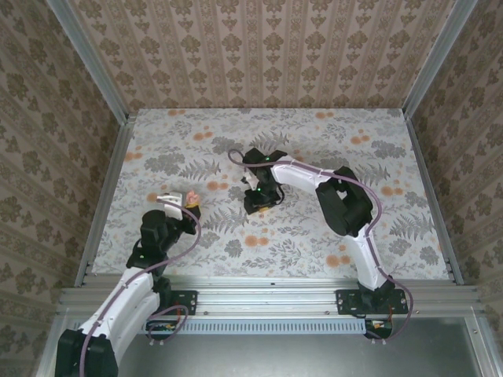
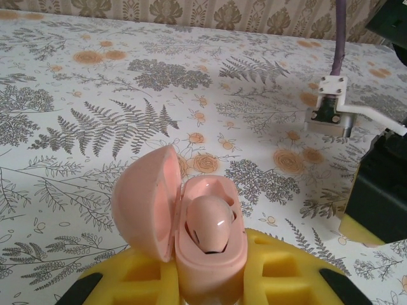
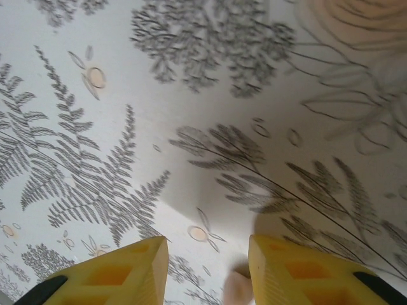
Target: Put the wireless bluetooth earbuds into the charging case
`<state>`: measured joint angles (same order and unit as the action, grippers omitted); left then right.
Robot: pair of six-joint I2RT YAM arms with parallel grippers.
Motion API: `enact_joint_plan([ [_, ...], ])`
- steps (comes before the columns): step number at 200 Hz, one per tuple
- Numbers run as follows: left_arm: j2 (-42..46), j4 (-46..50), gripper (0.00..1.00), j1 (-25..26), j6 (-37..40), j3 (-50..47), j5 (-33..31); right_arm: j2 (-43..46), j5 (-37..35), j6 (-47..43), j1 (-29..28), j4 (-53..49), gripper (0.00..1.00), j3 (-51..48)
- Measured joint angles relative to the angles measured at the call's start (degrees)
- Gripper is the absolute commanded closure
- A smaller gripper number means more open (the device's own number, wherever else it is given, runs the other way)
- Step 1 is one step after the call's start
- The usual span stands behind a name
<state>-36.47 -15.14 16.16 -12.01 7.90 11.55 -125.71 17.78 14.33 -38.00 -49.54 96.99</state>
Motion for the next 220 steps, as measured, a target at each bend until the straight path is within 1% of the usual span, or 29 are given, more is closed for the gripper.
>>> enact_joint_plan([
  [46,2.1,2.2,0.90,-0.1,0.0,0.0,0.4,3.6,0.9,1.6,0.2,-0.2,0.59,-3.9],
  [78,2.4,2.6,0.90,-0.2,0.0,0.0,0.4,5.8,0.6,1.9,0.2,-0.4,0.58,-4.1],
  [99,2.3,2.7,0.90,-0.3,0.0,0.0,0.5,7.8,0.0,0.4,0.2,-0.3,0.58,-4.1],
  [118,2.3,2.8,0.90,-0.5,0.0,0.0,0.6,9.1,-0.5,-2.9,0.2,0.0,0.57,-4.1],
  [144,2.3,2.8,0.90,-0.5,0.0,0.0,0.6,9.6,-1.3,-9.8,0.2,0.4,0.57,-4.1],
  [187,1.8,3.0,0.90,-0.8,0.0,0.0,0.6,9.4,-5.9,-22.0,-0.3,-0.9,0.57,-2.8],
  [204,1.7,3.0,0.90,-0.9,0.0,0.1,0.6,9.2,-7.8,-25.0,-0.7,-1.8,0.58,-1.2],
  [220,1.7,3.0,0.90,-0.9,0.0,0.1,0.6,8.5,-7.9,-26.3,-1.2,-2.3,0.58,0.4],
])
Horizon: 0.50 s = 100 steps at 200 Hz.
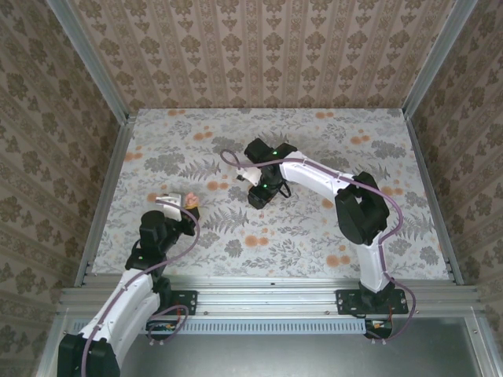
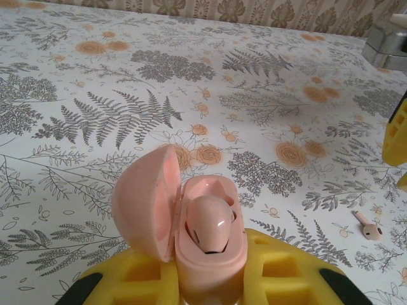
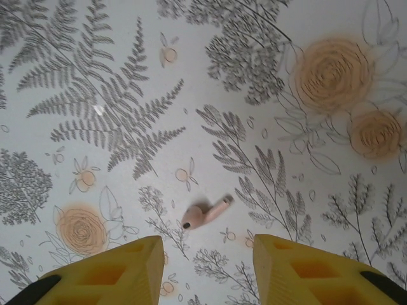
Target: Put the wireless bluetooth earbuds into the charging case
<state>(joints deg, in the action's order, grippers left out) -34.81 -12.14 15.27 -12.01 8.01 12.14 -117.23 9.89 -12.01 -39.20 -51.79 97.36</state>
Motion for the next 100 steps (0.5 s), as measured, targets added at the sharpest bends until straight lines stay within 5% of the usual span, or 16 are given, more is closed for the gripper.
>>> enact_joint_plan([
  [100,0.4,1.0,0.90,-0.2,0.0,1.2,-0.4,-9.3,8.1,4.0,-0.5,-1.2,0.57,7.0],
])
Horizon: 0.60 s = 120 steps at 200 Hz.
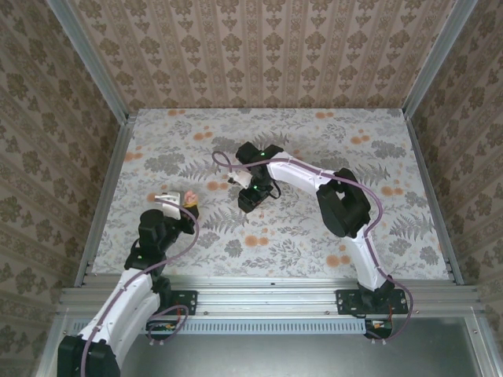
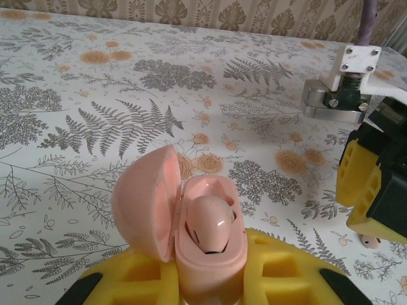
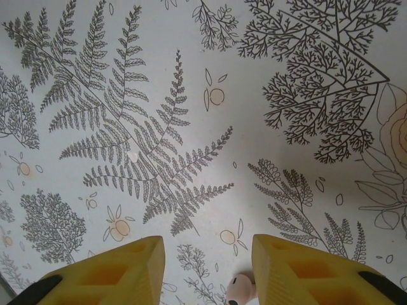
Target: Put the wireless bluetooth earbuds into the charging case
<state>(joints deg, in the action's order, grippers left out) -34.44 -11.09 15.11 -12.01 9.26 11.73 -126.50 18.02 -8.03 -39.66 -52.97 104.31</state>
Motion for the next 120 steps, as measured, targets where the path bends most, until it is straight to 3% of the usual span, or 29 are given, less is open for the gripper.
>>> enact_joint_plan([
  [77,0.8,2.2,0.90,-0.2,0.0,0.9,0.0,-2.5,0.8,5.0,0.4,0.3,0.53,-3.4],
  [120,0.8,2.5,0.90,-0.2,0.0,0.9,0.0,0.9,2.0,7.0,1.0,2.8,0.52,-8.9],
])
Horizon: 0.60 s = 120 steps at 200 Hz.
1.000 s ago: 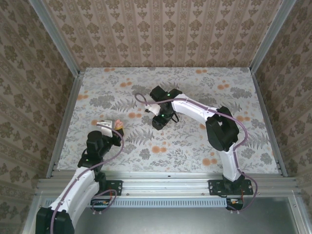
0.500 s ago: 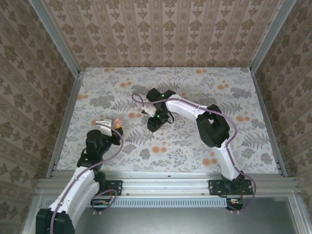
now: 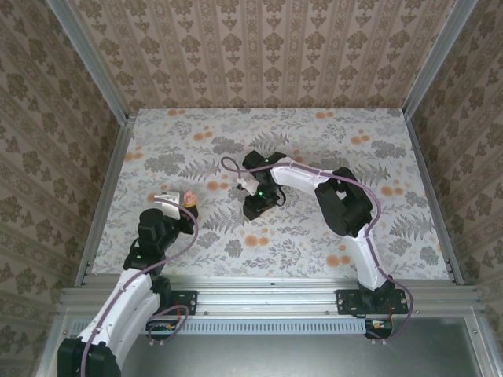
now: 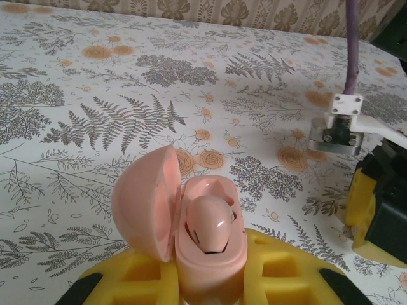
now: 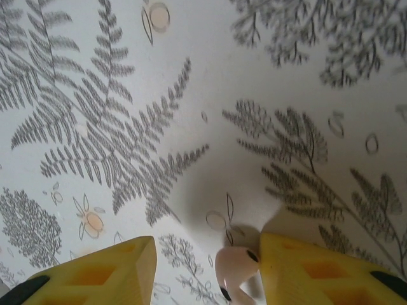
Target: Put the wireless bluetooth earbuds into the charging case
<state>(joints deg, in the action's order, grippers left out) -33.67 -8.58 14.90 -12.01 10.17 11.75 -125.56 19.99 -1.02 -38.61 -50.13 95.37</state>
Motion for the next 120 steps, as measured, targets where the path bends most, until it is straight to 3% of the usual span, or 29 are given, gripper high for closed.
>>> enact_joint_plan([
  [80,0.0,0.0,0.90,0.0,0.0,0.5,0.5,8.0,-1.6,0.4,0.0,-6.4,0.50,-4.4],
  [120,-0.1,0.1,0.90,0.0,0.0,0.7,0.6,11.4,-5.5,-7.9,0.0,-5.2,0.51,-3.2],
])
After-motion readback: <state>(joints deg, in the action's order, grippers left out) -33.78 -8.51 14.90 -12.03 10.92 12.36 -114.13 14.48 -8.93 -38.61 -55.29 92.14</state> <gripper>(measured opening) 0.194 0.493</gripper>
